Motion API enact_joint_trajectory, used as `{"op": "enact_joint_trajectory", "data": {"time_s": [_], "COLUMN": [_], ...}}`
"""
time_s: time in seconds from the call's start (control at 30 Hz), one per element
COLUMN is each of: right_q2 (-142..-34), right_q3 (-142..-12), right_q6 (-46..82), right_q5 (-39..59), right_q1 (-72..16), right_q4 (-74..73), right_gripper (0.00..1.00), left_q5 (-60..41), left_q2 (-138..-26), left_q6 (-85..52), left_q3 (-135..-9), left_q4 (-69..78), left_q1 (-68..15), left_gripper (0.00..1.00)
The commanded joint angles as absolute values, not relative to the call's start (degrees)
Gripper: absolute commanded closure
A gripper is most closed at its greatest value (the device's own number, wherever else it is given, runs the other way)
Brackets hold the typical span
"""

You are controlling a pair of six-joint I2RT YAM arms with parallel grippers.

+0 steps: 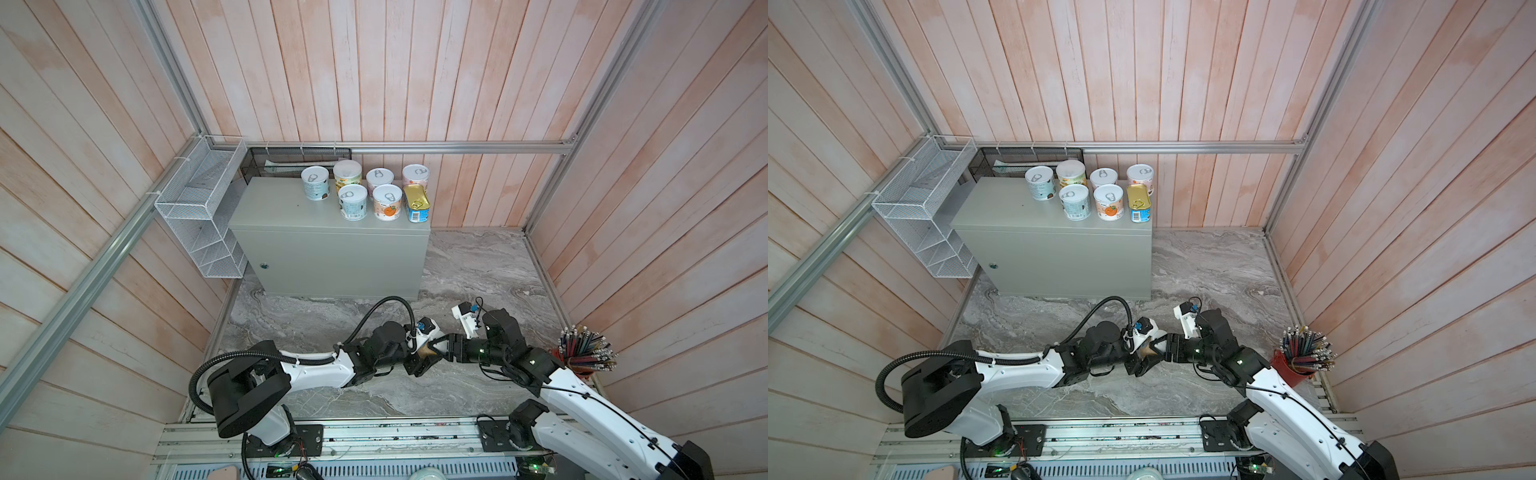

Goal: Place and organize the canned foods onto the counter
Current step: 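Close the left gripper on the yellow can held by the right gripper, then open the right gripper and withdraw it while the left holds the can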

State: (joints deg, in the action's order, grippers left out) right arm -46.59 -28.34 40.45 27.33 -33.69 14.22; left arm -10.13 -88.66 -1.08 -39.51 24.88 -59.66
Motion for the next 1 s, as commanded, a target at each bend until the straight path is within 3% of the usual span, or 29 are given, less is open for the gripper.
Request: {"op": "enact_joint_trajectory", "data": {"time_s": [0.0,0.17,0.33,0.63,0.97], "right_q2": [-45.26,-44.84,-44.25,-43.91,-40.87], "right_q3": [-30.84,-30.45,-29.86,-30.39,-29.23], "right_q6": [40.4,40.43,40.35,37.42,37.49], "right_q5": [28.63,28.64,28.57,25.12,21.0], "right_q1": [-33.88,-33.86,-33.91,-33.85,-33.9], "right_q4": [9.59,9.46,9.04,14.15,16.53], "right_gripper": [0.48,0.48,0.4,0.25,0.2], "left_q5": [-10.74,-10.29,-9.02,-5.06,-1.41], "left_q2": [-89.62,-89.54,-89.44,-90.34,-90.52], "left_q6": [-0.88,-1.98,-3.97,-6.22,-8.67], "left_q3": [-40.92,-41.15,-41.91,-46.37,-45.2], "left_q4": [25.68,25.55,24.81,19.59,19.7], "left_q1": [-60.13,-60.12,-60.14,-60.12,-60.12], "left_gripper": [0.29,0.38,0.42,0.47,0.47]}}
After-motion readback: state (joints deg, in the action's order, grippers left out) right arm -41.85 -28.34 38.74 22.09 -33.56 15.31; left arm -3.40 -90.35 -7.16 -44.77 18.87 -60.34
